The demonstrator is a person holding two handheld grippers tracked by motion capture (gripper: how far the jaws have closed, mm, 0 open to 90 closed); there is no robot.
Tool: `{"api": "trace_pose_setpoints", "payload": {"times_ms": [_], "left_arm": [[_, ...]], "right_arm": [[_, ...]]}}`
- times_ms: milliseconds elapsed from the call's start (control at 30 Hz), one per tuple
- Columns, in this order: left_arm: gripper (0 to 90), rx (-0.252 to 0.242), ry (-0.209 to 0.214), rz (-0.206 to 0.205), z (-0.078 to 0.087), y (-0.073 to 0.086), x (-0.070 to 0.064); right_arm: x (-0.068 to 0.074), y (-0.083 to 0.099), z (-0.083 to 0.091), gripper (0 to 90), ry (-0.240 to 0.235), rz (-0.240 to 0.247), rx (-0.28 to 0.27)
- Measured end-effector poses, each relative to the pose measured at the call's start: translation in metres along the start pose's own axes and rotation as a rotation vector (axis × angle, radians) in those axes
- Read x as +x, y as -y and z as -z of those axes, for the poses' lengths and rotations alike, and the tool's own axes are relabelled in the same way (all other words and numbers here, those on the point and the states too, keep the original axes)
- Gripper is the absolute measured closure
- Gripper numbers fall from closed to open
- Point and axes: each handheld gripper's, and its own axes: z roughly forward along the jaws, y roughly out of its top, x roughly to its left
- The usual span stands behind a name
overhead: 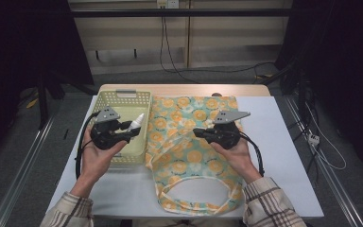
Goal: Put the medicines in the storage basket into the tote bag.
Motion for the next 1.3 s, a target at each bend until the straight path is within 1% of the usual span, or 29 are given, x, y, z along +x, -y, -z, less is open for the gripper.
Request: {"api": "trace_pose_setpoints", "payload": {"times_ms": [233, 333, 367, 433, 500, 533, 567, 600, 633, 700, 767, 800, 867, 900, 933, 1000, 1067, 1100, 1133, 1167, 1200, 1233, 1300], "left_arm": [[60.3, -0.009, 0.063, -0.039, -0.008, -0.004, -0.03], [60.3, 0.0, 0.076, -0.048, -0.011, -0.004, -0.041], [60.3, -0.005, 0.088, -0.048, -0.012, -0.004, -0.045], [60.3, -0.009, 0.104, -0.064, -0.012, -0.005, -0.053], [60.3, -0.017, 0.13, -0.072, -0.013, -0.004, -0.061], [60.3, -0.013, 0.138, -0.087, -0.014, -0.004, -0.065], [60.3, -0.01, 0.146, -0.089, -0.015, -0.003, -0.07], [60.3, -0.004, 0.152, -0.101, -0.017, -0.003, -0.074], [60.3, 0.005, 0.168, -0.11, -0.02, -0.002, -0.078], [60.3, 0.022, 0.18, -0.127, -0.025, 0.0, -0.086], [60.2, 0.03, 0.2, -0.134, -0.032, 0.003, -0.093], [60.3, 0.042, 0.209, -0.144, -0.035, 0.004, -0.095], [60.3, 0.049, 0.228, -0.153, -0.044, 0.006, -0.101], [60.3, 0.058, 0.219, -0.156, -0.047, 0.007, -0.103], [60.3, 0.067, 0.237, -0.166, -0.053, 0.008, -0.104], [60.3, 0.07, 0.241, -0.194, -0.062, 0.008, -0.106], [60.2, 0.09, 0.247, -0.187, -0.071, 0.007, -0.106], [60.3, 0.103, 0.242, -0.193, -0.076, 0.007, -0.106], [60.3, 0.101, 0.247, -0.188, -0.081, 0.008, -0.107], [60.3, 0.111, 0.242, -0.195, -0.084, 0.007, -0.107], [60.2, 0.099, 0.244, -0.188, -0.087, 0.007, -0.107], [60.2, 0.1, 0.243, -0.173, -0.092, 0.007, -0.107], [60.3, 0.097, 0.238, -0.164, -0.1, 0.007, -0.107]], "right_arm": [[0.001, 0.0, 0.002, 90.0, 0.007, 0.001, -0.001], [0.0, 0.0, 0.002, 90.0, 0.005, -0.001, 0.0], [0.0, 0.0, 0.002, 90.0, 0.006, -0.002, -0.002], [-0.002, 0.0, 0.002, 90.0, 0.004, -0.003, -0.004], [-0.003, 0.0, 0.001, 90.0, 0.004, -0.009, -0.004], [-0.003, 0.0, 0.001, 90.0, 0.004, -0.008, -0.003], [-0.003, 0.0, 0.0, 90.0, 0.003, -0.008, -0.003], [-0.003, 0.0, 0.0, 90.0, 0.001, -0.008, -0.003], [-0.003, 0.0, 0.001, 90.0, 0.0, -0.003, -0.002], [-0.003, -0.001, 0.002, 90.0, 0.003, 0.002, -0.003], [-0.003, -0.002, 0.004, 90.0, 0.004, 0.0, -0.01], [-0.004, -0.002, 0.005, 90.0, 0.007, -0.001, -0.011], [-0.005, -0.002, 0.006, 90.0, 0.01, -0.002, -0.013], [-0.005, -0.002, 0.006, 90.0, 0.011, -0.003, -0.014], [-0.004, -0.002, 0.006, 90.0, 0.011, -0.003, -0.014], [-0.004, -0.002, 0.007, 90.0, 0.014, 0.0, -0.012], [-0.005, -0.002, 0.008, 90.0, 0.021, 0.001, -0.014], [-0.006, -0.002, 0.009, 90.0, 0.019, -0.004, -0.019], [-0.006, -0.002, 0.01, 90.0, 0.021, -0.005, -0.021], [-0.007, -0.002, 0.011, 90.0, 0.022, -0.005, -0.021], [-0.007, -0.002, 0.011, 90.0, 0.021, -0.003, -0.021], [-0.006, -0.003, 0.011, 90.0, 0.021, -0.004, -0.022], [-0.006, -0.003, 0.011, 90.0, 0.022, -0.001, -0.02]]}}
